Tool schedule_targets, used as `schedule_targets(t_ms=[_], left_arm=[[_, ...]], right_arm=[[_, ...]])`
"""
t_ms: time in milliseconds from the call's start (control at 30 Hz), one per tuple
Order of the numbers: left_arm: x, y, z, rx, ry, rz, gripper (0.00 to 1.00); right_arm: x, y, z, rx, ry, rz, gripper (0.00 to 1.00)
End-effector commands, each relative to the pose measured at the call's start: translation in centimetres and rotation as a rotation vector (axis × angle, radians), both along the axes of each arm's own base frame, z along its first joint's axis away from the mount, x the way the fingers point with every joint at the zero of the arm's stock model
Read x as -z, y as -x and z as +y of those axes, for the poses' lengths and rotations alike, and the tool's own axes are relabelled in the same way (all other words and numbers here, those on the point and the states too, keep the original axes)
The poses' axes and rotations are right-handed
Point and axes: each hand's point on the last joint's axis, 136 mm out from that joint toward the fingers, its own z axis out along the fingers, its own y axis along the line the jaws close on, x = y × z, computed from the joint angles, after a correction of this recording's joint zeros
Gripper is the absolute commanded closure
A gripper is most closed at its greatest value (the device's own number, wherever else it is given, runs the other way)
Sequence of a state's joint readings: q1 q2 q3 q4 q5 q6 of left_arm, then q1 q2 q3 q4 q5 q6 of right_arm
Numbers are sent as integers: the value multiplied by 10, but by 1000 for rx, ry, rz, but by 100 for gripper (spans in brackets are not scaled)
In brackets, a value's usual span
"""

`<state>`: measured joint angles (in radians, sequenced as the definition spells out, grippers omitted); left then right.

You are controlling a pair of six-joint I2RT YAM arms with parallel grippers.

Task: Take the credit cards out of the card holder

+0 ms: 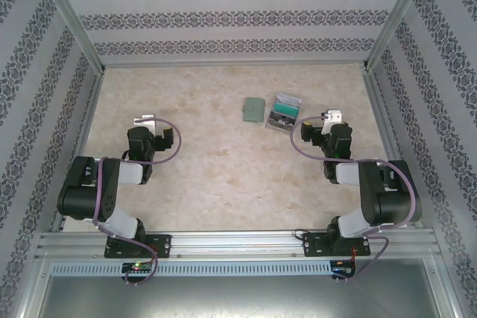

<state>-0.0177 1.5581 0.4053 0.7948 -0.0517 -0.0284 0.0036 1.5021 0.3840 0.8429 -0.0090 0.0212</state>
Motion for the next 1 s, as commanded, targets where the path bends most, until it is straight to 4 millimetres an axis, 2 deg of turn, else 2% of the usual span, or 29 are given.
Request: schedule_targets(t_ms=[0,800,900,967], left_arm=[[-10,-6,1,9,-7,-43,0],[-10,-6,2,9,-5,-42,0],[-18,-9,2,9,-7,-29,0],[-27,-11,16,-78,-21,44,0]], right_arm=[[-9,-5,-1,6,-13,-36,2],[-9,-5,-2,8,-12,-37,2],[-10,-4,-1,7,-11,-38,2],[-14,-4,-10,69,-6,-38,2]])
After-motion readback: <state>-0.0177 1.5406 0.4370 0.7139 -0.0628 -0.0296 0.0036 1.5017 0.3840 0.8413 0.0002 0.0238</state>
